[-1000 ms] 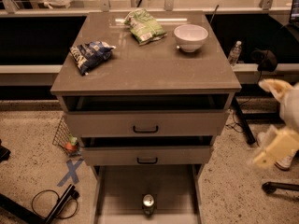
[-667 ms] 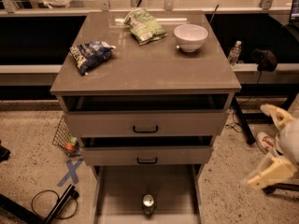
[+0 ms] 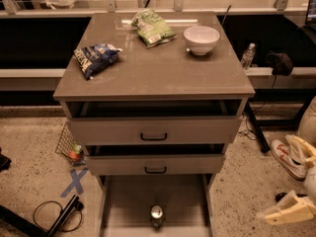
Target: Pick green can from bottom drawer and place on counter
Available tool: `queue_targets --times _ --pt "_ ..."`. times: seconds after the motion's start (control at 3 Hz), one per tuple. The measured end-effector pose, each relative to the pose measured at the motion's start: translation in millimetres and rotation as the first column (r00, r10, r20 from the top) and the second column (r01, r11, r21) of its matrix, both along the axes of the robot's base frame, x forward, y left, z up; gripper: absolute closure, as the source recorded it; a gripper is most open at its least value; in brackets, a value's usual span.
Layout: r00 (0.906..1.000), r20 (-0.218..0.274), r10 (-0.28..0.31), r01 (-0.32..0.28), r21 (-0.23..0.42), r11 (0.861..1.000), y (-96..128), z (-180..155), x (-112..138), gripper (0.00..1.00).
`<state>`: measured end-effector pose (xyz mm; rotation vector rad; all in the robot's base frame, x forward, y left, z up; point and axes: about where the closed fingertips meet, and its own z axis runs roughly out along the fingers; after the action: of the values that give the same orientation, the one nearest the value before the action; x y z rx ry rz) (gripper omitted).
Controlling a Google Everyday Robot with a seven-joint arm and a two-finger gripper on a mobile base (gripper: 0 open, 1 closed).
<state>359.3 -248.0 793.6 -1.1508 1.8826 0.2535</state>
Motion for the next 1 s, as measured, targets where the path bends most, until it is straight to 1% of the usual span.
queue_targets --times 0.33,0.67,1.0 --pt "0.9999 -0.001 0.011 -0.011 -0.012 1.0 1.9 0.0 1.7 0.0" --pt "0.9992 -0.03 0.027 -0.027 0.017 0.999 10.0 -22.6 10.5 0.0" --pt "0.9972 -0.054 0.052 -0.048 0.082 0.996 30.9 -68.8 19.5 0.0"
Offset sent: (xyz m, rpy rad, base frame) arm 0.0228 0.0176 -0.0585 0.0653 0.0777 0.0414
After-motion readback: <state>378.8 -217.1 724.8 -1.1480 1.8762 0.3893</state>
